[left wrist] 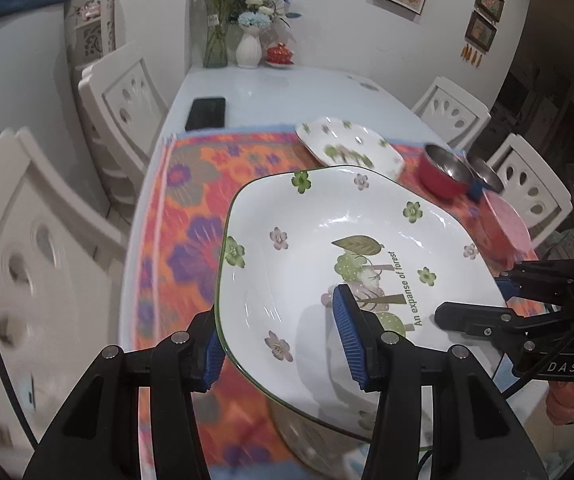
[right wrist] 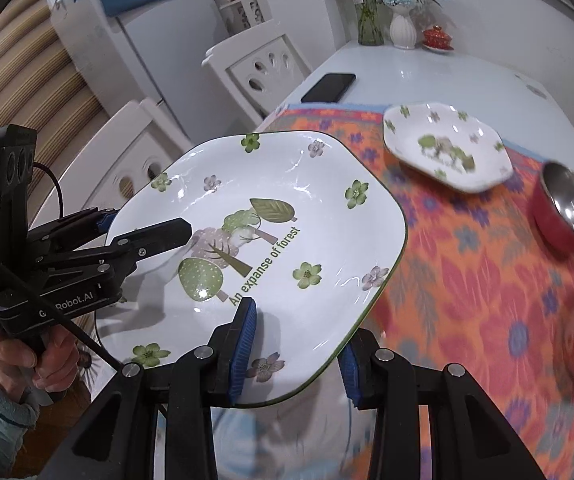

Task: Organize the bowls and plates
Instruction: 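Lower the hexagonal forest plate onto the Sunflower plate and open both grippers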

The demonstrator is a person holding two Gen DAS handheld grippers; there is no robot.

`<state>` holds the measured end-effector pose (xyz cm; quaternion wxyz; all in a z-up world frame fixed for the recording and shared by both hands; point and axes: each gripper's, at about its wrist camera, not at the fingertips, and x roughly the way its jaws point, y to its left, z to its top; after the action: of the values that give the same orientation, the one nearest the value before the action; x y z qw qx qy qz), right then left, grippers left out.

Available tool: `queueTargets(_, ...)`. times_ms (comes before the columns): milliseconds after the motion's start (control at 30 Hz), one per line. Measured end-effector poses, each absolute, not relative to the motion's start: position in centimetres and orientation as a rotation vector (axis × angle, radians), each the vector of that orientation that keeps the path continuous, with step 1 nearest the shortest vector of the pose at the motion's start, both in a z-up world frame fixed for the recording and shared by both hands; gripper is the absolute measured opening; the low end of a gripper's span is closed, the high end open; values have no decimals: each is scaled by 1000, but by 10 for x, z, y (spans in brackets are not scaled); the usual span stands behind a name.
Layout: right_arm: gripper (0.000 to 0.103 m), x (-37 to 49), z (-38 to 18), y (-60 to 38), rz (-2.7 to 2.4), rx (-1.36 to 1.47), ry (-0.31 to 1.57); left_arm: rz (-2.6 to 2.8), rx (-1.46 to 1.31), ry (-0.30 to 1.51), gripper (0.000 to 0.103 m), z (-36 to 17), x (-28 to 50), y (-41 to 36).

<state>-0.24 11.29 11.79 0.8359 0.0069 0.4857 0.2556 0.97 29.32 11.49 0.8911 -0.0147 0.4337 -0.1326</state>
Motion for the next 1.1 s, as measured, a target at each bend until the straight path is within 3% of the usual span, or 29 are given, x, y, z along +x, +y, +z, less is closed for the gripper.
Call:
queueTargets(400,37,-82,81,83,532,-24,1139,-272,-83,1003,46,70,-67,258)
queueTargets(1100,37,-63,58,92,484,-46,1245,-214,-116,1084,46,47,-46,266)
